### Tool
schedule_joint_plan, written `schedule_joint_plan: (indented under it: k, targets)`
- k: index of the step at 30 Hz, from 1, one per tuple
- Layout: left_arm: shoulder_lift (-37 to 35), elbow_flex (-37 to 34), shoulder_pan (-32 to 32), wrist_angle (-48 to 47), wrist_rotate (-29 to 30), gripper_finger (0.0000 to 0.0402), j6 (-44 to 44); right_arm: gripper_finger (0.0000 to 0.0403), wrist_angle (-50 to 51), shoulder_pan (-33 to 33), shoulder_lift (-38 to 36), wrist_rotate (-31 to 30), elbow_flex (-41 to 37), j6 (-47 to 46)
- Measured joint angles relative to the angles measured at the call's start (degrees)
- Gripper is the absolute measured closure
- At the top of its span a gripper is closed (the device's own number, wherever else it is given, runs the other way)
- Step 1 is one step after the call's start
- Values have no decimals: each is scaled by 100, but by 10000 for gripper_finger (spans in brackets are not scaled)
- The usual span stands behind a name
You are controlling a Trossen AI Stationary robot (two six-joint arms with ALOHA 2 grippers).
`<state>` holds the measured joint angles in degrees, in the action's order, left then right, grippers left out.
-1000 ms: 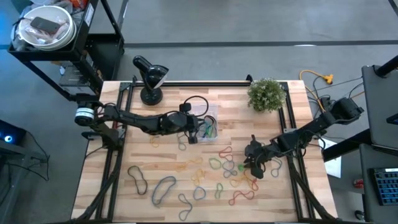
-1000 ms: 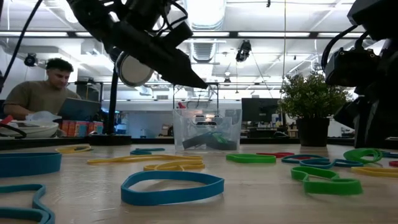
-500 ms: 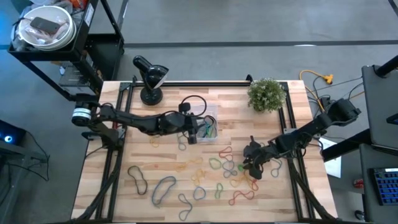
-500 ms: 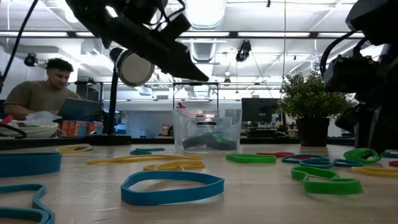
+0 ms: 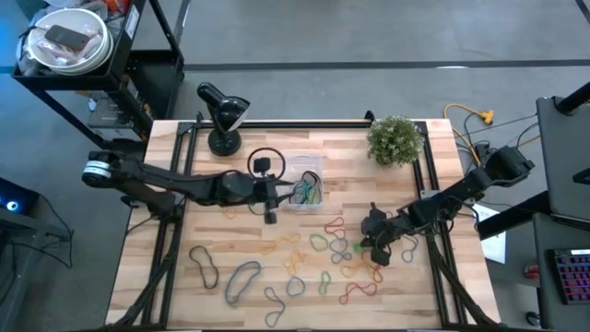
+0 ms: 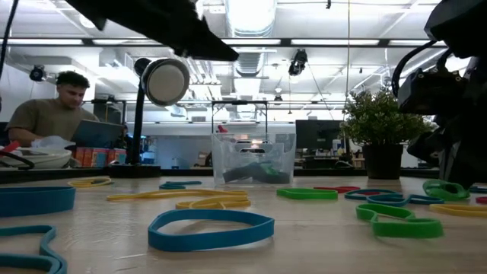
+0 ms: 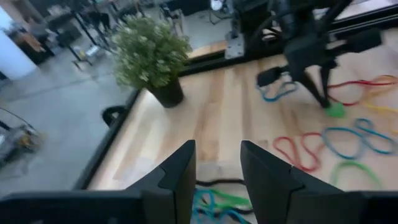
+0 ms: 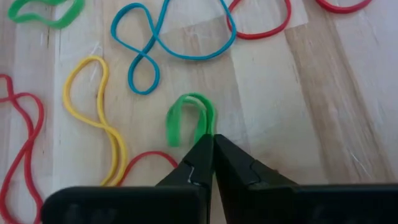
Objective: Pick and place rubber bands into bin
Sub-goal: Put green rubberband into the transparent bin
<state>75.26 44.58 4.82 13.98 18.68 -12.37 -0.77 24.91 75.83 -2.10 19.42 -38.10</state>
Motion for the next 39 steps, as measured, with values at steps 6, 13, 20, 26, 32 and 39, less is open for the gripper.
schedule_joint_plan:
  k: [6, 13, 20, 26, 32, 39]
  targets:
    - [-455, 2, 237, -865, -2, 289, 458, 394, -125, 24, -212, 95, -27, 328]
    - [-645, 2, 367, -1594, -7, 289, 851, 394, -244, 15, -486, -99, 169, 809]
    - [-477, 2, 453, -2705, -51, 289, 1464, 395, -255, 11, -526, -225, 695, 1653]
    - [-303, -4, 667, -3215, -70, 289, 1657, 395, -247, 7, -526, -416, 1165, 2534]
    - [-242, -223, 863, -3305, -90, 289, 1808, 395, -244, -4, -529, -1298, 1566, 3588]
    - [-275, -666, 1001, -3292, -151, 289, 2442, 394, -245, -144, -529, -2587, 1900, 4474]
